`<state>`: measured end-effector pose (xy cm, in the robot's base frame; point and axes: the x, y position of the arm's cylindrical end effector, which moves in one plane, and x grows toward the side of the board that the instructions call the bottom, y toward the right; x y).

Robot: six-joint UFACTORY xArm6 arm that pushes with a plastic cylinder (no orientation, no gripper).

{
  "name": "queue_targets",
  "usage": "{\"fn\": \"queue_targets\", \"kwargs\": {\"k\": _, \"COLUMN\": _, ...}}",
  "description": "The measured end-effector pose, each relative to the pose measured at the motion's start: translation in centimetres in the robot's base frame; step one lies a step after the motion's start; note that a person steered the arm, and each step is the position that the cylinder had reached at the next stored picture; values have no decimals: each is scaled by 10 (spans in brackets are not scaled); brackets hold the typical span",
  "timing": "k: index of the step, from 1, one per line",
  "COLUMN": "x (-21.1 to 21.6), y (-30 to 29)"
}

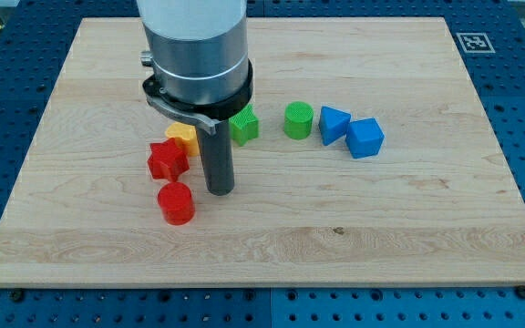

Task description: Push the red circle a bit left

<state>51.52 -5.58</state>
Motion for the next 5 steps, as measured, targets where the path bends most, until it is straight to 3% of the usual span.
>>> {"fn": "queue_targets", "kwargs": {"k": 5, "x": 34, "y": -12}}
